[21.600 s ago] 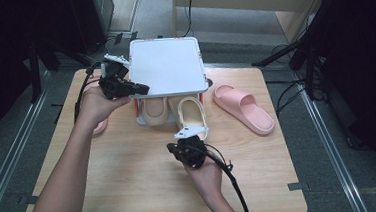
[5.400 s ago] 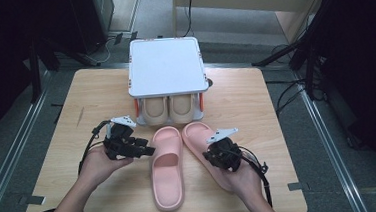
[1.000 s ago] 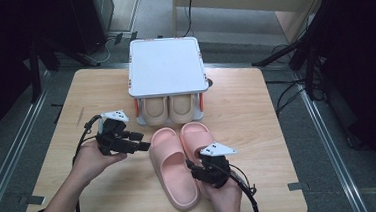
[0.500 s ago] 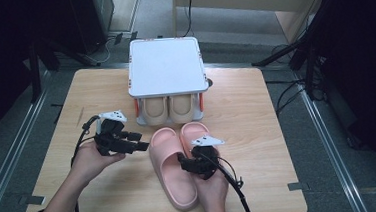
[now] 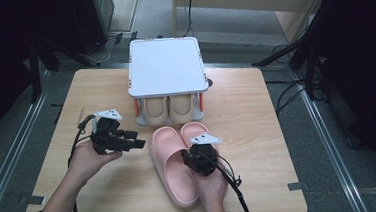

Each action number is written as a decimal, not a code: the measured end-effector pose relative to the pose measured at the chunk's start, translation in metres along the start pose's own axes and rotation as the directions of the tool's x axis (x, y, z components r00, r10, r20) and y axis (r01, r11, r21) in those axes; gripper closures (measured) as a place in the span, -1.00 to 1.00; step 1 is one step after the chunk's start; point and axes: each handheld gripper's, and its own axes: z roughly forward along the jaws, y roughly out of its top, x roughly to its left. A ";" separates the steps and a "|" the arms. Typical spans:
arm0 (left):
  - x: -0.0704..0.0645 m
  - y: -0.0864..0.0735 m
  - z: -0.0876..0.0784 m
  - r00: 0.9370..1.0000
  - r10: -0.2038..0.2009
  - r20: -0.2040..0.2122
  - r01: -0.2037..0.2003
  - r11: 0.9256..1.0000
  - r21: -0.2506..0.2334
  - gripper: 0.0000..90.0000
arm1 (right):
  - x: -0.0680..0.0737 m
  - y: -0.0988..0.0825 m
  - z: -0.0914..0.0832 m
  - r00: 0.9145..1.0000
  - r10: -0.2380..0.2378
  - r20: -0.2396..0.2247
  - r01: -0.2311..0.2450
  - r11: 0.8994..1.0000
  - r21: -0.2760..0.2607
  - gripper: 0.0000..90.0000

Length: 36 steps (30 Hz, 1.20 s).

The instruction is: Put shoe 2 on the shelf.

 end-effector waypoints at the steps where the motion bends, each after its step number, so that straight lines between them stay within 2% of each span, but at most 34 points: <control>1: 0.001 0.000 -0.001 1.000 -0.002 -0.004 0.002 1.000 -0.003 -0.01 | -0.002 0.000 0.000 1.000 0.008 -0.006 -0.008 1.000 -0.001 0.58; 3: 0.002 -0.001 -0.002 1.000 -0.006 -0.005 0.006 1.000 -0.005 -0.01 | -0.005 0.001 0.000 0.999 0.023 -0.028 -0.023 1.000 0.004 0.59; 8: 0.003 -0.001 -0.003 1.000 -0.008 -0.008 0.008 1.000 -0.007 -0.01 | -0.006 0.002 -0.002 0.999 0.019 -0.032 -0.019 1.000 0.013 0.62; 11: 0.004 -0.001 -0.004 1.000 -0.009 -0.010 0.009 1.000 -0.010 -0.01 | -0.007 0.003 -0.007 0.998 0.015 -0.055 -0.014 1.000 0.020 0.64; 16: 0.006 -0.001 -0.006 1.000 -0.011 -0.012 0.011 1.000 -0.015 -0.01 | -0.008 0.004 -0.021 0.994 -0.061 -0.092 0.063 0.998 0.019 0.65; 19: 0.007 -0.002 -0.008 1.000 -0.012 -0.015 0.012 1.000 -0.016 -0.01 | -0.009 0.006 -0.032 0.980 -0.127 -0.151 0.131 0.991 0.018 0.65; 23: 0.009 -0.003 -0.011 1.000 -0.017 -0.024 0.016 1.000 -0.024 -0.02 | -0.011 0.011 -0.043 0.944 -0.216 -0.250 0.226 0.974 0.012 0.65; 26: 0.012 -0.005 -0.014 0.999 -0.027 -0.032 0.026 0.999 -0.028 -0.06 | -0.014 0.017 -0.047 0.908 -0.257 -0.331 0.274 0.962 0.006 0.65; 27: 0.013 -0.006 -0.015 0.999 -0.027 -0.039 0.026 0.999 -0.026 -0.07 | -0.015 0.019 -0.046 0.893 -0.269 -0.360 0.292 0.956 0.010 0.65; 29: 0.015 -0.009 -0.018 0.998 -0.033 -0.051 0.031 0.999 -0.031 -0.09 | -0.014 0.023 -0.045 0.858 -0.304 -0.414 0.341 0.940 0.017 0.65; 31: 0.016 -0.011 -0.022 0.997 -0.045 -0.056 0.043 0.998 -0.044 -0.10 | -0.009 0.026 -0.043 0.813 -0.360 -0.458 0.412 0.911 0.015 0.65; 35: 0.017 -0.018 -0.029 0.995 -0.061 -0.074 0.057 0.997 -0.061 -0.12 | 0.003 0.034 -0.039 0.738 -0.430 -0.520 0.509 0.861 0.009 0.64; 36: 0.017 -0.021 -0.032 0.995 -0.066 -0.080 0.061 0.996 -0.064 -0.13 | 0.005 0.037 -0.038 0.722 -0.445 -0.530 0.526 0.850 0.004 0.64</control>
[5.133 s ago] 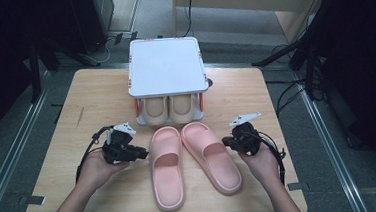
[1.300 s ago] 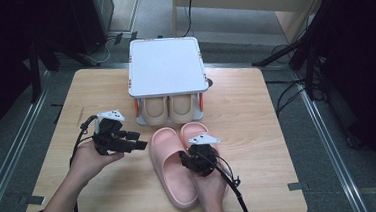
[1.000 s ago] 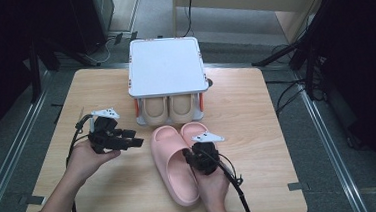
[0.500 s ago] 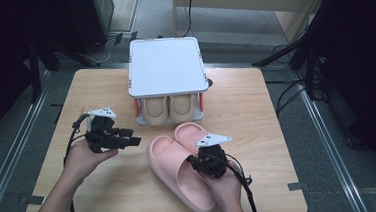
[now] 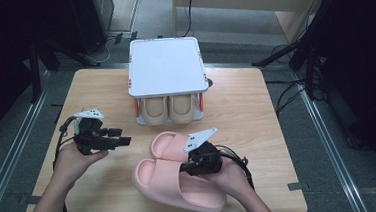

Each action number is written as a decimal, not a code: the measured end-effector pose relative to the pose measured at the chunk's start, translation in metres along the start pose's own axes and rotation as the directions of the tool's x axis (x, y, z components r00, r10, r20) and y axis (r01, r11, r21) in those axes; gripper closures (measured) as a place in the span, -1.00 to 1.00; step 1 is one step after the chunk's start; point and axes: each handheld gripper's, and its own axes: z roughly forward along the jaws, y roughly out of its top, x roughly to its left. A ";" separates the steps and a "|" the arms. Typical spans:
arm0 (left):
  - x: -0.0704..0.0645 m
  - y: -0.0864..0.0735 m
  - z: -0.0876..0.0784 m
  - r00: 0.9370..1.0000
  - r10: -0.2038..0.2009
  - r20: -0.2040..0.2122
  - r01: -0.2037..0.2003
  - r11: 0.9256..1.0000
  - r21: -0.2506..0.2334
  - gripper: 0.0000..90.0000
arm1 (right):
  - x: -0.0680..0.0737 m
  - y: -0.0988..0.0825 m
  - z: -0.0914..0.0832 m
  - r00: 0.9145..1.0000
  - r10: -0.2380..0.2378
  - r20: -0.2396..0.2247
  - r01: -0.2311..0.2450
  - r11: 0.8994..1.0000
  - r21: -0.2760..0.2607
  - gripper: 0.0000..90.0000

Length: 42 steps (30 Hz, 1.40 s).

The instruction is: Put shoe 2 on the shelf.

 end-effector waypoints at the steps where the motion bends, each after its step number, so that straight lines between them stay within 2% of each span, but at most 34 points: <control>1: 0.000 -0.002 -0.002 1.000 -0.007 -0.004 0.007 1.000 -0.004 -0.13 | 0.000 0.005 0.001 1.000 -0.020 -0.021 0.020 1.000 0.006 0.64; 5: 0.000 -0.010 -0.010 1.000 -0.022 -0.021 0.022 1.000 -0.016 -0.13 | -0.001 0.020 0.005 0.996 -0.062 -0.064 0.063 0.998 0.008 0.64; 9: 0.000 -0.018 -0.018 0.998 -0.040 -0.038 0.040 0.999 -0.021 -0.13 | -0.003 0.036 0.009 0.988 -0.118 -0.099 0.120 0.993 0.021 0.64; 14: 0.000 -0.029 -0.027 0.997 -0.058 -0.060 0.056 0.998 -0.027 -0.14 | -0.008 0.052 0.011 0.978 -0.140 -0.156 0.144 0.989 0.019 0.64; 22: -0.003 -0.042 -0.036 0.993 -0.088 -0.080 0.085 0.996 -0.035 -0.14 | -0.017 0.079 0.001 0.966 -0.191 -0.176 0.198 0.980 0.022 0.63; 27: -0.004 -0.046 -0.038 0.992 -0.089 -0.087 0.086 0.996 -0.036 -0.15 | -0.028 0.095 -0.010 0.962 -0.199 -0.189 0.202 0.979 -0.003 0.63; 31: -0.003 -0.047 -0.040 0.992 -0.094 -0.088 0.091 0.995 -0.042 -0.15 | -0.034 0.108 -0.019 0.962 -0.200 -0.187 0.203 0.979 -0.005 0.63; 33: -0.002 -0.047 -0.039 0.992 -0.094 -0.085 0.091 0.995 -0.038 -0.15 | -0.037 0.114 -0.024 0.965 -0.193 -0.180 0.196 0.981 -0.005 0.63; 37: -0.001 -0.045 -0.037 0.993 -0.089 -0.080 0.086 0.996 -0.036 -0.15 | -0.043 0.128 -0.037 0.978 -0.153 -0.145 0.153 0.988 -0.005 0.63; 39: -0.001 -0.044 -0.036 0.993 -0.088 -0.077 0.085 0.996 -0.036 -0.15 | -0.046 0.134 -0.043 0.981 -0.148 -0.127 0.148 0.989 -0.014 0.63; 42: 0.000 -0.041 -0.033 0.994 -0.076 -0.072 0.075 0.997 -0.027 -0.15 | -0.051 0.146 -0.053 0.989 -0.116 -0.094 0.114 0.993 -0.031 0.63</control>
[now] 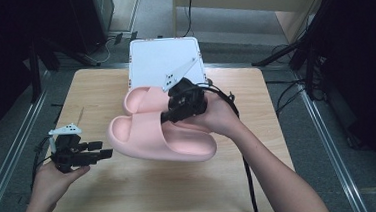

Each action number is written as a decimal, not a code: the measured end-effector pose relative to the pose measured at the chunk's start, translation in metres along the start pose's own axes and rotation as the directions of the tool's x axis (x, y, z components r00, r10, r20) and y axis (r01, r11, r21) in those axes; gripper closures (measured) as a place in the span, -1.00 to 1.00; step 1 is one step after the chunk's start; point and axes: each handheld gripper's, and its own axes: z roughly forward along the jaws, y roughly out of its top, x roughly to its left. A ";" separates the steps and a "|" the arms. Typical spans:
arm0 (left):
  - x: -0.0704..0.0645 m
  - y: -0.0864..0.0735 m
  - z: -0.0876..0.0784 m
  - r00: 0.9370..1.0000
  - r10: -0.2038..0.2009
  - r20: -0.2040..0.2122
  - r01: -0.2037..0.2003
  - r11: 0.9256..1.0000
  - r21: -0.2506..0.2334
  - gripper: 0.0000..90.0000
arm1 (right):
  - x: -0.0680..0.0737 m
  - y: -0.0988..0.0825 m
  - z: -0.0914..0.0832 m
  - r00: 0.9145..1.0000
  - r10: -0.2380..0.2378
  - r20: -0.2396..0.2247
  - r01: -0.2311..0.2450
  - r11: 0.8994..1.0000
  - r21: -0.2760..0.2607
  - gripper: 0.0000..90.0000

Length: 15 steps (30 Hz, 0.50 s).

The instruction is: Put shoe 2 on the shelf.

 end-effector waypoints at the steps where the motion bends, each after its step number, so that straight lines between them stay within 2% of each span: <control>1: 0.000 0.001 0.001 1.000 0.002 0.002 -0.002 1.000 0.002 -0.15 | -0.002 0.004 -0.003 1.000 0.011 0.014 -0.011 1.000 -0.004 0.63; 5: 0.000 0.005 0.005 1.000 0.010 0.012 -0.010 1.000 0.003 -0.15 | -0.012 0.018 -0.015 0.994 0.064 0.087 -0.062 0.998 -0.024 0.63; 9: 0.000 0.009 0.009 1.000 0.016 0.023 -0.016 1.000 0.007 -0.15 | -0.025 0.028 -0.024 0.976 0.146 0.162 -0.138 0.989 -0.060 0.63; 10: 0.000 0.010 0.010 1.000 0.019 0.025 -0.020 1.000 0.011 -0.15 | -0.029 0.031 -0.025 0.969 0.167 0.183 -0.157 0.985 -0.065 0.63; 11: 0.000 0.010 0.012 0.999 0.019 0.031 -0.019 1.000 0.009 -0.15 | -0.034 0.034 -0.026 0.959 0.194 0.206 -0.183 0.980 -0.071 0.63; 13: -0.001 0.012 0.013 0.999 0.028 0.033 -0.028 1.000 0.011 -0.15 | -0.042 0.040 -0.028 0.933 0.244 0.263 -0.229 0.970 -0.086 0.63; 14: -0.001 0.013 0.014 0.999 0.028 0.039 -0.028 0.999 0.015 -0.15 | -0.046 0.042 -0.028 0.919 0.264 0.293 -0.247 0.964 -0.096 0.63; 15: -0.002 0.014 0.015 0.999 0.031 0.041 -0.031 0.999 0.015 -0.15 | -0.051 0.045 -0.029 0.899 0.298 0.319 -0.277 0.954 -0.111 0.63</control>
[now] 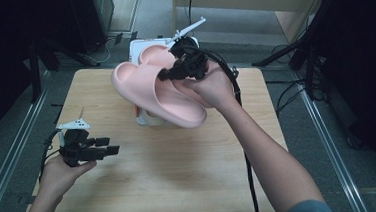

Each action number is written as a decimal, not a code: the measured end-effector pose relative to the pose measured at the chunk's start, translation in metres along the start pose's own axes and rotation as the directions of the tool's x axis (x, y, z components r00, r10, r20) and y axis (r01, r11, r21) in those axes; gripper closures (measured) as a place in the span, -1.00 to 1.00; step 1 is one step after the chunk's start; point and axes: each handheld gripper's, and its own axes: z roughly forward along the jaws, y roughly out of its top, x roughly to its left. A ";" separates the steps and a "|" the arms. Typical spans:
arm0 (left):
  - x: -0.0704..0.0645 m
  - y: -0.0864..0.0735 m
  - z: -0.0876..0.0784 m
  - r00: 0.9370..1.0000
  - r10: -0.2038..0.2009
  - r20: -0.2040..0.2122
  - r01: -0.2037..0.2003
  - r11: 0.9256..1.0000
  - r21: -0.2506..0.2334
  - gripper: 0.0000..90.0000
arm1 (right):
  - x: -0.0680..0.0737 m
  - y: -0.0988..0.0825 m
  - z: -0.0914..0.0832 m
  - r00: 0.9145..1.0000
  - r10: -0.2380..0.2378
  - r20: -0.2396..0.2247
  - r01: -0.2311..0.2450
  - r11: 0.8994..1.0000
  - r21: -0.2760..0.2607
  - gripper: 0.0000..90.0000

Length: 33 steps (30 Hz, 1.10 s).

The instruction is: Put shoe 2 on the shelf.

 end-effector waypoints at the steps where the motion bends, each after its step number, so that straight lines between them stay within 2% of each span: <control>1: 0.000 0.001 0.001 1.000 0.004 0.001 -0.004 1.000 0.002 -0.15 | -0.004 0.004 0.002 0.999 0.017 0.029 -0.016 1.000 -0.003 0.63; 3: 0.000 0.002 0.002 1.000 0.010 0.004 -0.010 1.000 0.003 -0.15 | -0.013 0.012 0.007 0.994 0.050 0.096 -0.049 0.999 -0.011 0.62; 6: 0.001 0.005 0.005 1.000 0.012 0.010 -0.012 1.000 0.007 -0.15 | -0.027 0.020 0.017 0.984 0.111 0.138 -0.111 0.994 -0.010 0.62; 8: 0.001 0.007 0.007 1.000 0.019 0.017 -0.019 1.000 0.011 -0.15 | -0.035 0.026 0.026 0.973 0.142 0.181 -0.144 0.990 -0.006 0.62; 9: 0.000 0.007 0.007 1.000 0.021 0.019 -0.022 1.000 0.012 -0.14 | -0.039 0.028 0.031 0.965 0.156 0.212 -0.159 0.987 -0.003 0.62; 11: 0.000 0.009 0.009 0.999 0.031 0.024 -0.031 0.999 0.015 -0.14 | -0.044 0.033 0.040 0.942 0.183 0.280 -0.190 0.982 0.000 0.62; 13: -0.001 0.010 0.011 0.999 0.034 0.027 -0.035 0.999 0.018 -0.14 | -0.048 0.037 0.050 0.913 0.221 0.343 -0.235 0.972 -0.002 0.61; 16: -0.001 0.011 0.012 0.999 0.038 0.035 -0.038 0.999 0.020 -0.14 | -0.054 0.041 0.063 0.872 0.288 0.396 -0.305 0.952 -0.023 0.61; 18: -0.001 0.013 0.014 0.998 0.046 0.044 -0.047 0.999 0.023 -0.15 | -0.058 0.043 0.073 0.852 0.319 0.416 -0.338 0.941 -0.027 0.61; 19: -0.002 0.013 0.016 0.998 0.048 0.047 -0.049 0.999 0.024 -0.14 | -0.060 0.044 0.078 0.839 0.335 0.428 -0.357 0.934 -0.031 0.61; 20: -0.002 0.014 0.017 0.998 0.051 0.048 -0.052 0.998 0.026 -0.14 | -0.061 0.045 0.081 0.834 0.339 0.436 -0.361 0.932 -0.034 0.61; 23: -0.004 0.016 0.018 0.997 0.060 0.054 -0.061 0.998 0.028 -0.14 | -0.063 0.047 0.091 0.806 0.381 0.454 -0.392 0.917 -0.073 0.61; 25: -0.004 0.016 0.019 0.997 0.060 0.057 -0.062 0.998 0.030 -0.14 | -0.064 0.049 0.095 0.792 0.404 0.458 -0.410 0.907 -0.093 0.61; 29: -0.003 0.017 0.018 0.996 0.061 0.057 -0.063 0.998 0.026 -0.14 | -0.067 0.051 0.102 0.772 0.441 0.459 -0.439 0.891 -0.118 0.61; 31: -0.003 0.016 0.018 0.996 0.060 0.060 -0.061 0.998 0.025 -0.14 | -0.070 0.051 0.104 0.767 0.452 0.456 -0.446 0.886 -0.128 0.60; 33: -0.003 0.016 0.018 0.996 0.058 0.062 -0.060 0.998 0.025 -0.14 | -0.072 0.050 0.105 0.757 0.462 0.461 -0.457 0.880 -0.132 0.60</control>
